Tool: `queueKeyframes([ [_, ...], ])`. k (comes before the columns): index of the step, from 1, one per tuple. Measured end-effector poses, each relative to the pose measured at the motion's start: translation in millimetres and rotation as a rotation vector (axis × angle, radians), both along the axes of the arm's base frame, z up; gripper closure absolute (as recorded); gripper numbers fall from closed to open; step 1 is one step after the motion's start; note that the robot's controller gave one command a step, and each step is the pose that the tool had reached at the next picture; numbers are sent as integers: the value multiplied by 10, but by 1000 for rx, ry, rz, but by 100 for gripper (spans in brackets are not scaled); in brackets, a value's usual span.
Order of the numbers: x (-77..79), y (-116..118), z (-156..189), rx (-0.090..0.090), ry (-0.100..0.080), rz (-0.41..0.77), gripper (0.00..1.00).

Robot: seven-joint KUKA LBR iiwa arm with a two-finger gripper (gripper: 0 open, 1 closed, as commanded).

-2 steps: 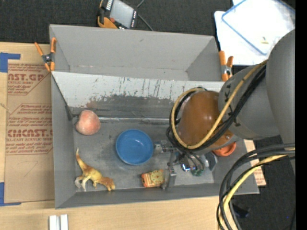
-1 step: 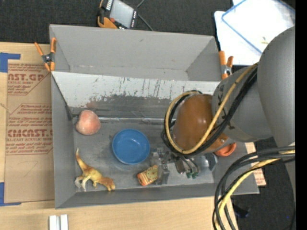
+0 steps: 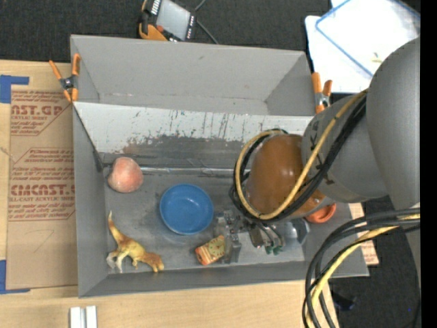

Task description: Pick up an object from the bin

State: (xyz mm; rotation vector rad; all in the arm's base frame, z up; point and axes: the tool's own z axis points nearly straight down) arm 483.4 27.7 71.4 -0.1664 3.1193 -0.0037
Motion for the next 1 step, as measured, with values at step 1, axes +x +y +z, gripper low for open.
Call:
queueKeyframes([
  [1,142,-189,1,-6,-6,385,100],
])
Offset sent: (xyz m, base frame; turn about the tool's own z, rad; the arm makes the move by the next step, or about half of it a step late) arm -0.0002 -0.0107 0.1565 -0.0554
